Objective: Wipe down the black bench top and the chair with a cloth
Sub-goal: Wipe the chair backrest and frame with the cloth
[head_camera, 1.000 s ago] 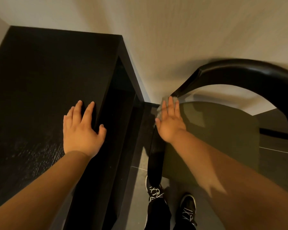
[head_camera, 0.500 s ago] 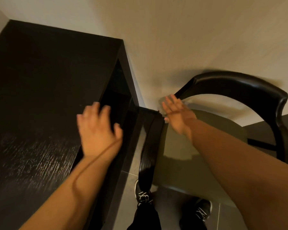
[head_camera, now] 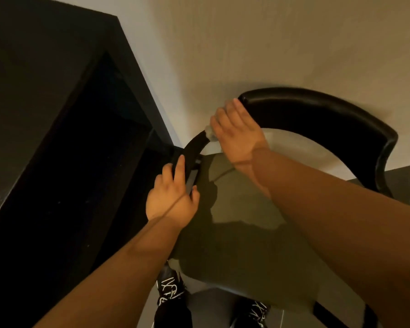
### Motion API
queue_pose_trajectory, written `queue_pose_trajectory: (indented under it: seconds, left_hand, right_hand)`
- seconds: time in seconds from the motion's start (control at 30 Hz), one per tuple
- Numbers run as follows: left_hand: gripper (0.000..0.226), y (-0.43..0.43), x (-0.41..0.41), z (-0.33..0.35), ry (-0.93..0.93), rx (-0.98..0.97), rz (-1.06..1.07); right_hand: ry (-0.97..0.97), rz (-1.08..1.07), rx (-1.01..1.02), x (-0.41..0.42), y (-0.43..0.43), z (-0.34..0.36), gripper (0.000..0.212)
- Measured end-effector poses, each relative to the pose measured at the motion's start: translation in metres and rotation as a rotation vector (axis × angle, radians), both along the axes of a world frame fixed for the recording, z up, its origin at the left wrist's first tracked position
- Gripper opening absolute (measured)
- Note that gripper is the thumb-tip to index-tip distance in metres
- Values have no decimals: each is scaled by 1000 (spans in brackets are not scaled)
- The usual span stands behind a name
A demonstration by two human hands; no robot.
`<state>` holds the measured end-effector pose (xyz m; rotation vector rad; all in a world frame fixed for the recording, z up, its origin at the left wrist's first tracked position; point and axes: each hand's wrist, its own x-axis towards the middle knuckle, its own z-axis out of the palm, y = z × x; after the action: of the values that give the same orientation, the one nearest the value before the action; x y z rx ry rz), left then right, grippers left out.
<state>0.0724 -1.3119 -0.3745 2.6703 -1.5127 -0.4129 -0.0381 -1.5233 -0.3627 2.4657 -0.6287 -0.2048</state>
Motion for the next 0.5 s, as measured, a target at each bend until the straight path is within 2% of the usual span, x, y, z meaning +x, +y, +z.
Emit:
queue_pose_trajectory:
  seconds: [0.1, 0.17, 0.27, 0.33, 0.37, 0.43, 0.5]
  left_hand:
    - [88, -2, 0, -4, -40, 4, 15]
    - [88, 0, -1, -5, -47, 6, 40]
    - [86, 0, 0, -4, -17, -10, 53]
    - [84, -1, 0, -4, -12, -26, 63]
    - [83, -1, -1, -3, -9, -25, 73]
    - [81, -1, -1, -3, 5, -27, 79]
    - [81, -1, -1, -2, 17, -34, 80]
  right_hand:
    - [-80, -4, -46, 2, -4, 1, 39]
    - [-73, -18, 36, 15, -1, 4, 28]
    - [-74, 168, 100, 25, -8, 5, 5]
    - [-13, 271, 117, 28, -13, 2, 11]
    - [-1, 285, 200, 25, -16, 3, 27]
    - [-27, 182, 275, 17, -19, 12, 40]
    - [-37, 117, 207, 2, -21, 30, 43]
